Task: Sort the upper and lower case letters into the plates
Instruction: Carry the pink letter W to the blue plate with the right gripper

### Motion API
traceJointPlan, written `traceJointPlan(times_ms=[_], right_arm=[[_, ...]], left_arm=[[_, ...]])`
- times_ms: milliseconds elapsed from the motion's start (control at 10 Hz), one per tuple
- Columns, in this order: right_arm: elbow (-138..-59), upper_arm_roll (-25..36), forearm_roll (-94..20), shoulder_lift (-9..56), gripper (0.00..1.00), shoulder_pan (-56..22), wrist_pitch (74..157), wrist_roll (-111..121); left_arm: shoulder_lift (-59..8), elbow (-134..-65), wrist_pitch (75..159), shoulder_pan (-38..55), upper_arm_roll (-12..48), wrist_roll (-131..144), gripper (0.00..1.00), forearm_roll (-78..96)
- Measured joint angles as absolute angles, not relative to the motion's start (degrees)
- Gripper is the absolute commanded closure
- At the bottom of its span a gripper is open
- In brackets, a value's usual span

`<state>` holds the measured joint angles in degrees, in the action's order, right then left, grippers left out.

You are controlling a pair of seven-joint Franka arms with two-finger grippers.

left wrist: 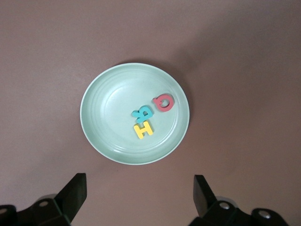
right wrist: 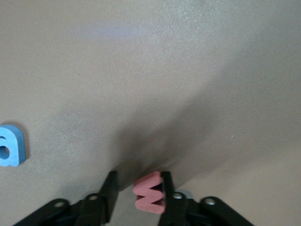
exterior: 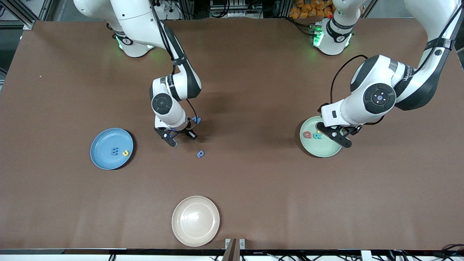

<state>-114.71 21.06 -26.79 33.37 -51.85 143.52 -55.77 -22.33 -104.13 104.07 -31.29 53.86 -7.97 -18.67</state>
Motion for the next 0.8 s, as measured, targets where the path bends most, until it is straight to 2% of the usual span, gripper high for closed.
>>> traceJointPlan(times_ms=[600,800], right_arm=[[-114.29,21.21,-26.76,33.27,1.0,-51.75,144.28,-52.84],[-113.39,21.97,-26.76,32.18,1.0,-48.63,143.6,-44.21]], left_arm=[[-22.6,-103.19,103.82,-31.29,53.86,-8.12,0.0,-18.66],[-22.61,-102.78,103.66,-31.28,53.86,-8.22,0.0,-18.66]])
